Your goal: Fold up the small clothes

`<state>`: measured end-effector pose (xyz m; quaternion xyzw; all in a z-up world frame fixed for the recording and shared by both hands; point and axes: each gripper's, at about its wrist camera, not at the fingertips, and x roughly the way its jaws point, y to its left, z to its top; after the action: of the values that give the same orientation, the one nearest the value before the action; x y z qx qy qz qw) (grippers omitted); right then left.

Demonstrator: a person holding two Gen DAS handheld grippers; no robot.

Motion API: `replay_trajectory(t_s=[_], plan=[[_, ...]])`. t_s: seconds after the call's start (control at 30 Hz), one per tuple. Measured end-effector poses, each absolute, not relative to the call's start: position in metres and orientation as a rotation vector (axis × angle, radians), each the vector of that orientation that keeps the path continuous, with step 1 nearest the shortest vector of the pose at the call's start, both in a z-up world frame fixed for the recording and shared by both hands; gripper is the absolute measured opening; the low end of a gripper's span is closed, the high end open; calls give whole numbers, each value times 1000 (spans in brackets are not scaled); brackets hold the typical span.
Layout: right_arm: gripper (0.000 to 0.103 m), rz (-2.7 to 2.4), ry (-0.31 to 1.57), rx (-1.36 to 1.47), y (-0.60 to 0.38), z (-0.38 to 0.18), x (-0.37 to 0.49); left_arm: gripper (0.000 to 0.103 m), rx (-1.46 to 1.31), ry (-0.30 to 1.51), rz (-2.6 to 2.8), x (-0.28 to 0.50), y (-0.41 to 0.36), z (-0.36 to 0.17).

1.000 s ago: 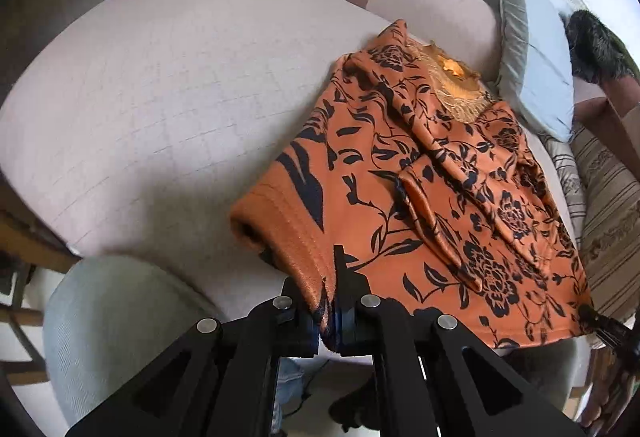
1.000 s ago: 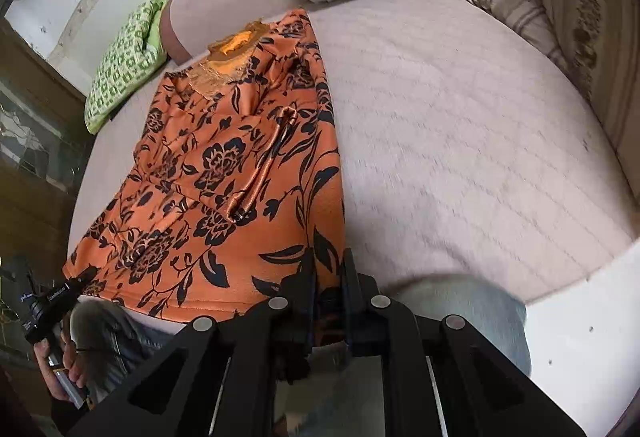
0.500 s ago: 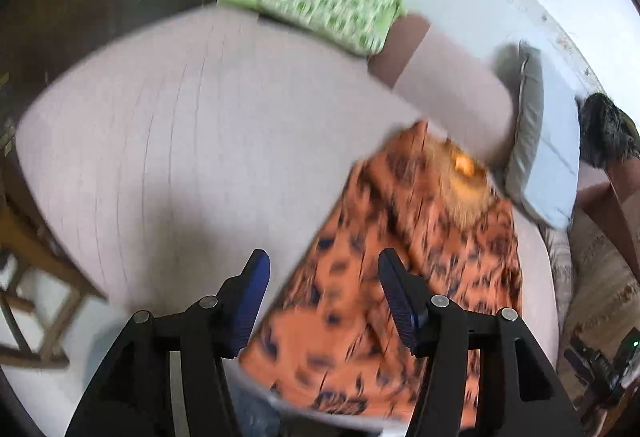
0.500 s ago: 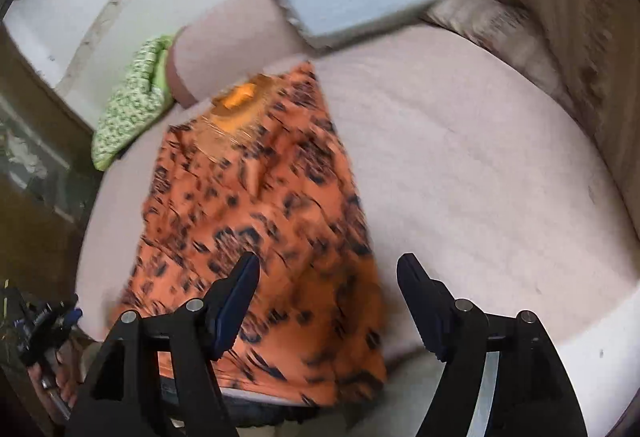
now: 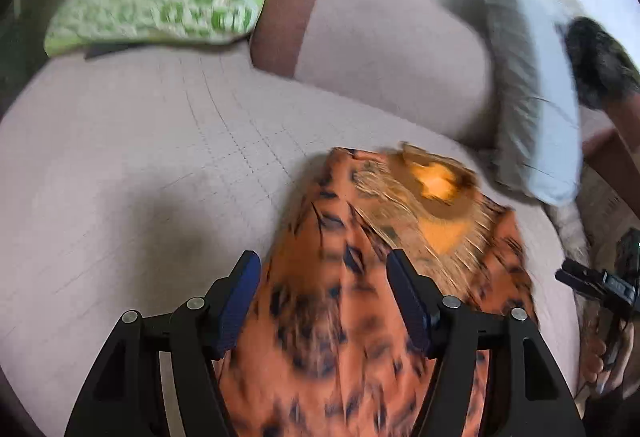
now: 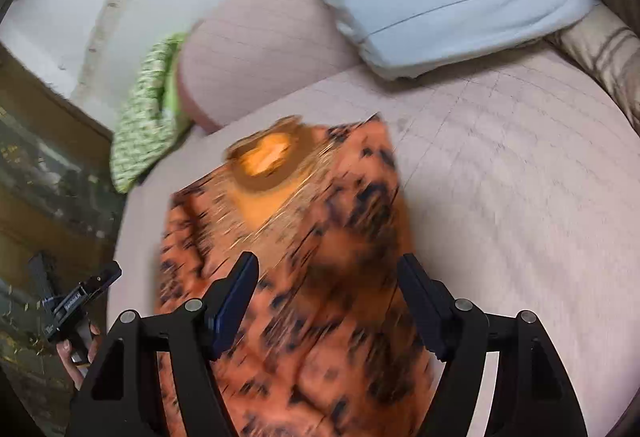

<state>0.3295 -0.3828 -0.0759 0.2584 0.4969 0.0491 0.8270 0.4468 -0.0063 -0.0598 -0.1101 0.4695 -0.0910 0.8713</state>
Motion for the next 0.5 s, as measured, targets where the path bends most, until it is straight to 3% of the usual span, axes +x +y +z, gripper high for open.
replay_trajectory(t_s=[0.17, 0.27, 0.3, 0.33, 0.37, 0.4, 0.5], plan=[[71, 92, 1093, 597, -404, -125, 399, 64, -175, 1022, -189, 538, -28, -97], [52, 79, 1127, 586, -403, -146, 432, 64, -185, 1053, -204, 577, -39, -117], [51, 80, 1138, 576, -401, -152, 441, 64, -159, 1068, -194, 589, -43, -124], [50, 72, 1153, 559, -399, -157, 449, 56, -126, 1087, -175, 593, -48, -132], [41, 58, 1168, 548, -398, -161, 454, 40, -80, 1126, -157, 601, -53, -144], [22, 39, 1184, 535, -400, -164, 459, 11, -44, 1173, -135, 608, -53, -154], [13, 25, 1195, 507, -402, -164, 460, 7, -116, 1152, -158, 613, -44, -153]])
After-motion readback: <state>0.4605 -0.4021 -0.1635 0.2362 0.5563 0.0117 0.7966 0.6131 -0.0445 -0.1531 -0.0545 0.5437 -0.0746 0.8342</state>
